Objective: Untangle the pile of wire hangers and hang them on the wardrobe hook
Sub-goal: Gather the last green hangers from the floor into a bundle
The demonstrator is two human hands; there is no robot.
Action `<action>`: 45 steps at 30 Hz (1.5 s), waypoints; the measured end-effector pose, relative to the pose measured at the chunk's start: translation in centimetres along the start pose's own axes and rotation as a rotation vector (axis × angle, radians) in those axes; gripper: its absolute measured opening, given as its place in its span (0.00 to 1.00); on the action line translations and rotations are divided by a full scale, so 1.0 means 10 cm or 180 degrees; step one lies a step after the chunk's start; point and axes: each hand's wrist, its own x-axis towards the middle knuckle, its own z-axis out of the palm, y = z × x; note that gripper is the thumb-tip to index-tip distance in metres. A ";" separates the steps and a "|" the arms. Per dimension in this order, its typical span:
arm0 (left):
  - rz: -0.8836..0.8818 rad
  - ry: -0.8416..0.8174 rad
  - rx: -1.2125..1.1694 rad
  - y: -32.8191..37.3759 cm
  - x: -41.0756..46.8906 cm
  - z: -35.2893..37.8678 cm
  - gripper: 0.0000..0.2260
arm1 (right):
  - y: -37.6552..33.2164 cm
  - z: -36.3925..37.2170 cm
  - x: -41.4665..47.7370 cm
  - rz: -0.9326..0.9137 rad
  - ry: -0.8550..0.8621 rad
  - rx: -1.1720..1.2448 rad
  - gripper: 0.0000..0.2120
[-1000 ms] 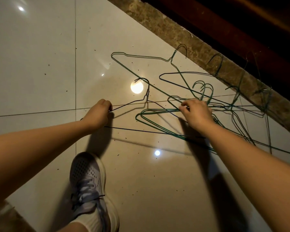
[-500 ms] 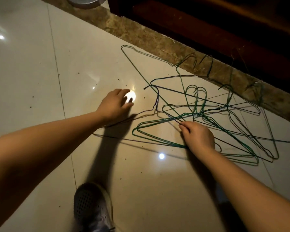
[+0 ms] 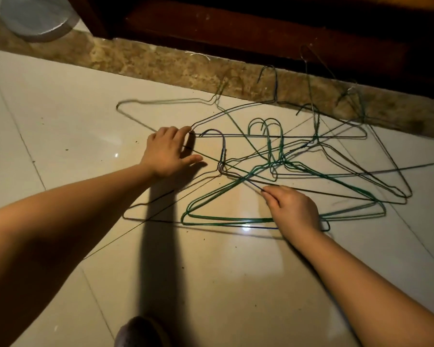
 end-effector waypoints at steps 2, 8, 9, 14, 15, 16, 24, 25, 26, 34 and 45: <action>-0.0166 0.0027 -0.0089 -0.03 -0.13 0.05 0.39 | 0.01 0.01 -0.03 0.0047 0.0048 0.0071 0.12; -0.0421 -0.0184 -0.0117 -0.04 -0.40 0.00 0.30 | 0.06 0.02 -0.07 -0.0086 -0.0059 0.0023 0.13; -0.0468 -0.0256 -0.0263 -0.03 -0.45 -0.03 0.29 | 0.06 -0.01 -0.09 -0.0152 -0.0068 0.0033 0.13; -0.0481 -0.0531 -0.0653 0.09 -0.52 -0.12 0.27 | 0.05 -0.11 -0.10 -0.0388 0.0070 0.0142 0.13; -0.0480 -0.0499 -0.0738 0.14 -0.52 -0.13 0.26 | 0.05 -0.13 -0.11 -0.0403 0.0132 0.0161 0.13; -0.0490 -0.0416 -0.0880 0.19 -0.50 -0.15 0.26 | 0.06 -0.15 -0.11 -0.0369 0.0201 0.0227 0.13; -0.0114 0.0736 -0.1531 0.76 -0.44 -0.45 0.16 | 0.25 -0.33 -0.02 0.0425 0.0777 0.1691 0.12; -0.0086 0.0719 -0.1658 0.82 -0.46 -0.48 0.16 | 0.23 -0.33 -0.01 0.0493 0.0836 0.1908 0.12; -0.0083 0.0638 -0.1841 0.90 -0.49 -0.50 0.17 | 0.20 -0.33 0.00 0.0540 0.0877 0.2095 0.12; -0.0632 -0.0177 -0.4224 1.34 -0.58 -0.71 0.16 | -0.23 -0.05 -0.16 0.0198 0.0710 0.2730 0.10; -0.1071 -0.0143 -0.4496 1.23 -0.71 -0.63 0.11 | 0.05 -0.04 0.00 0.0008 0.0174 0.1664 0.12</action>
